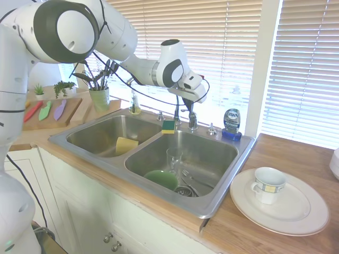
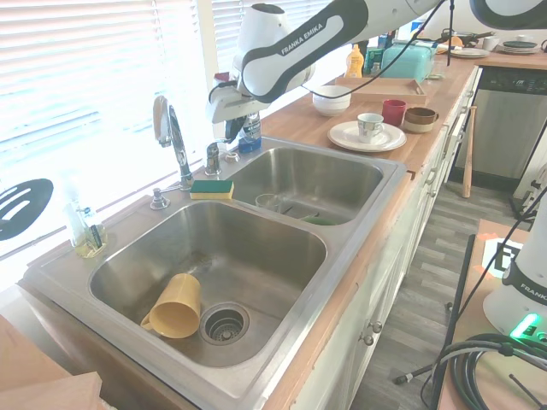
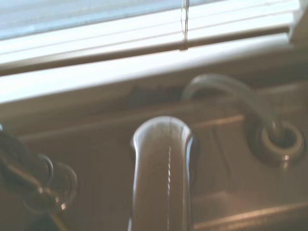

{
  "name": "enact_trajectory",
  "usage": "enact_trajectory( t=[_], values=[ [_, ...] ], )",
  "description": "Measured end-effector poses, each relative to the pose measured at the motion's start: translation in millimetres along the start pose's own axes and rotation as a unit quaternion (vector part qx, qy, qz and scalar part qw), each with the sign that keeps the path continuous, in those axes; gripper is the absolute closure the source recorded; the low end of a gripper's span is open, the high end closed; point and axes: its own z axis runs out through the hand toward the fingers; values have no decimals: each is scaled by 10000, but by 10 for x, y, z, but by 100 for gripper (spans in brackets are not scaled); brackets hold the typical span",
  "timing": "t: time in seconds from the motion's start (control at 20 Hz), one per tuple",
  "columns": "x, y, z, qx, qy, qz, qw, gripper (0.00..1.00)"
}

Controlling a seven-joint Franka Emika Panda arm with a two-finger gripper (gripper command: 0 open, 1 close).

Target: Turn off the faucet

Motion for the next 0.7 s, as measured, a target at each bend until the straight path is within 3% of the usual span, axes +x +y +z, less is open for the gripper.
enact_trajectory(
  t=[0.2,0.4,0.7],
  values=[
    [-232,211,74,-322,-268,-46,9991,100],
    [-482,522,103,-1051,-784,-76,9913,100],
    [-834,906,-16,-1396,-1178,-46,9832,100]
  ],
)
